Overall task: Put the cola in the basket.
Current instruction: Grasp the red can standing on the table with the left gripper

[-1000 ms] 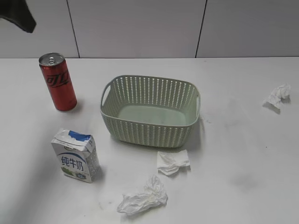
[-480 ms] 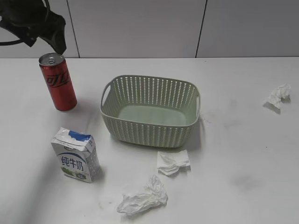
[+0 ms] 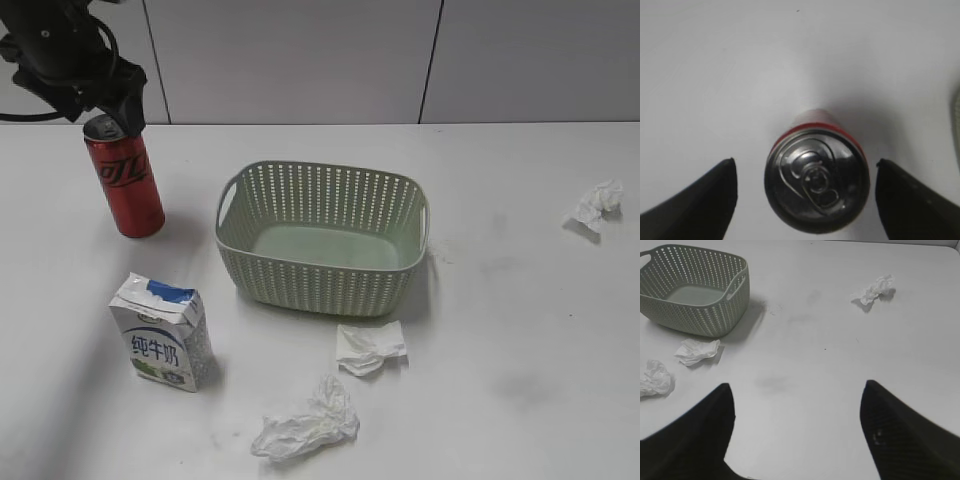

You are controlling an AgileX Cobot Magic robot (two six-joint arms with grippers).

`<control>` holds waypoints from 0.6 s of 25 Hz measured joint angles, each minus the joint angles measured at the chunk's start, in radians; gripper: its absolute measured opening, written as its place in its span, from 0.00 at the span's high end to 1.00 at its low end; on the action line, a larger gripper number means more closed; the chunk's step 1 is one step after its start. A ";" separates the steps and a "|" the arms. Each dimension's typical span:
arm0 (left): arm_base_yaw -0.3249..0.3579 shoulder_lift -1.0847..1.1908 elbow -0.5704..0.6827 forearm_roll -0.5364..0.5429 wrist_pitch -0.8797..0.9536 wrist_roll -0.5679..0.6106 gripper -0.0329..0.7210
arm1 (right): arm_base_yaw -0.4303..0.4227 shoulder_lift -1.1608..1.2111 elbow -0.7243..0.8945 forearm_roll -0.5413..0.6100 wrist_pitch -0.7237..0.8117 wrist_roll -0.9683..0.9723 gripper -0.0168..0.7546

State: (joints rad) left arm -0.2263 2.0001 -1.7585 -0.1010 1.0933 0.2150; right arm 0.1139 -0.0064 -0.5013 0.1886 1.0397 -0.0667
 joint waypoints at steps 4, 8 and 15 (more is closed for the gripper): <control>0.002 0.037 0.000 -0.027 0.000 0.014 0.08 | 0.000 0.000 0.000 0.000 0.000 0.002 0.21; 0.000 0.070 0.000 -0.023 -0.009 0.017 0.08 | 0.000 0.000 0.000 0.000 0.000 0.001 0.21; 0.000 0.106 0.000 -0.024 -0.013 0.017 0.15 | 0.000 0.000 0.000 0.000 0.000 0.001 0.21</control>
State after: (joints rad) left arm -0.2263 2.1064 -1.7585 -0.1250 1.0801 0.2324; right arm 0.1139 -0.0064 -0.5013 0.1889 1.0397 -0.0660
